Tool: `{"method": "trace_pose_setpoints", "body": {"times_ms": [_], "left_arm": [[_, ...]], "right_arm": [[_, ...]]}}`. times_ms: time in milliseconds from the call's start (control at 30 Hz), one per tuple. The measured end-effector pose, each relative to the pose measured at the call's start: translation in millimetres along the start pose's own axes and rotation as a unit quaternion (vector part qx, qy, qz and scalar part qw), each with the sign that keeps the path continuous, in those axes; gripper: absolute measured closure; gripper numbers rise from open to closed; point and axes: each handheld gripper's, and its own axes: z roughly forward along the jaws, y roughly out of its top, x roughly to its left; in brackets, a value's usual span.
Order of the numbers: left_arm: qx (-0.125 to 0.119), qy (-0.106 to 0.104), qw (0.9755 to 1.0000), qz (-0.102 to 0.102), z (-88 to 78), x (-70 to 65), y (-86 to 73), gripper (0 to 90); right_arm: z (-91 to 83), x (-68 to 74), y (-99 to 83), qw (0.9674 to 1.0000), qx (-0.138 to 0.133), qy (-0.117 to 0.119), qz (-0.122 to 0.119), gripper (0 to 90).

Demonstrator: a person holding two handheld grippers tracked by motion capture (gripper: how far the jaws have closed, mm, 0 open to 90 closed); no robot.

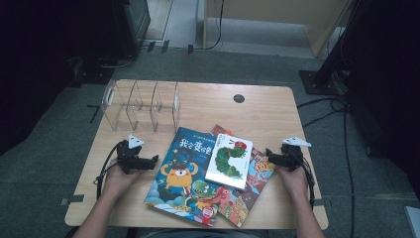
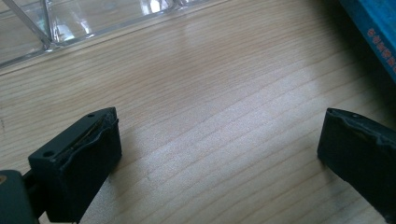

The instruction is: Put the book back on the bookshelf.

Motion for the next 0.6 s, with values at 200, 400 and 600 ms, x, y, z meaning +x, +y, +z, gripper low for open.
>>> {"method": "trace_pose_setpoints", "body": {"times_ms": [200,400,600], "left_arm": [[0.004,0.006,0.9999,-0.008,-2.4,-2.3,1.5,3.4],[0.002,-0.012,0.9994,-0.033,-7.3,1.7,3.4,16.1],[0.034,-0.03,0.9973,-0.058,-13.1,4.4,10.9,26.5]], "right_arm": [[-0.3,0.1,-0.1,1.0,-0.001,0.003,-0.004,25.7],[-1.4,0.8,0.0,0.9999,0.0,0.009,-0.007,29.3],[-3.6,0.1,1.9,0.9998,0.012,0.015,-0.004,31.0]]}}
